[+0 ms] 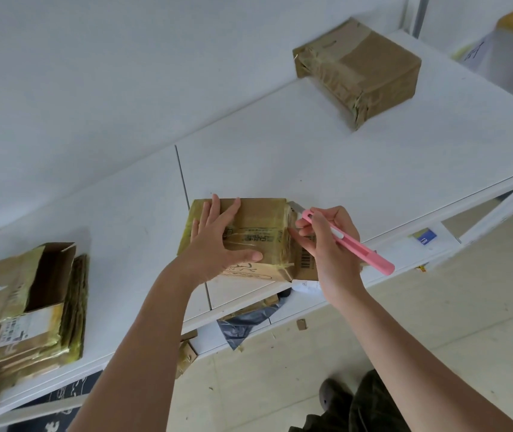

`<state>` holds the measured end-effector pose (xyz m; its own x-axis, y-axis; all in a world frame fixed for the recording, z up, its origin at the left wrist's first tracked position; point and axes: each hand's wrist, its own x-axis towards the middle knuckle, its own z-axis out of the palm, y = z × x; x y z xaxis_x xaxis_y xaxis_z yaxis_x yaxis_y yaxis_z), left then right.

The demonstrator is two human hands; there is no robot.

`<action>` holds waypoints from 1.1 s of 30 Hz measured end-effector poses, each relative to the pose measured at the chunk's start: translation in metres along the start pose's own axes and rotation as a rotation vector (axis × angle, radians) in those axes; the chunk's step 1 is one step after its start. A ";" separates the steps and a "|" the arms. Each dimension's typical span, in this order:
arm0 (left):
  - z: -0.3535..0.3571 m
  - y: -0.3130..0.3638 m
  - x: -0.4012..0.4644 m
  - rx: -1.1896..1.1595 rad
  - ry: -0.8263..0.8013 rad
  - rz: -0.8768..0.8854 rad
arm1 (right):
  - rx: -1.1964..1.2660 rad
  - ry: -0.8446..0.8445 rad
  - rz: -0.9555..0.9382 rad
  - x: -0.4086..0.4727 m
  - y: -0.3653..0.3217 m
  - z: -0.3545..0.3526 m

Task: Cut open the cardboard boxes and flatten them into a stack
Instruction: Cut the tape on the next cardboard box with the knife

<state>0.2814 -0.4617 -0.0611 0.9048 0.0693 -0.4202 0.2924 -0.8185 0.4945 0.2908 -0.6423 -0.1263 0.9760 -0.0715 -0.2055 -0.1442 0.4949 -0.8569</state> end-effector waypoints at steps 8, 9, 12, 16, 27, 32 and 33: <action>0.004 0.001 0.006 0.066 0.014 0.003 | -0.156 -0.006 -0.012 -0.003 0.011 -0.009; 0.004 0.001 0.006 0.071 0.011 0.000 | -0.189 -0.020 -0.019 -0.001 0.015 -0.009; 0.004 0.001 0.005 0.083 0.011 -0.002 | -0.240 -0.060 0.017 -0.004 0.022 -0.012; 0.003 0.002 0.005 0.081 0.016 -0.003 | -0.260 -0.139 -0.086 -0.036 0.013 -0.023; 0.002 0.004 0.006 0.076 0.010 -0.022 | -0.294 -0.218 -0.117 -0.053 0.000 -0.048; 0.003 0.004 0.008 0.057 0.021 -0.045 | -0.177 -0.169 -0.067 -0.028 0.007 -0.024; 0.003 0.002 0.009 0.062 0.031 -0.050 | -0.197 -0.182 -0.076 -0.029 0.008 -0.021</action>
<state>0.2894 -0.4649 -0.0662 0.8989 0.1276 -0.4191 0.3186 -0.8471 0.4254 0.2580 -0.6546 -0.1376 0.9959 0.0634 -0.0643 -0.0810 0.3144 -0.9458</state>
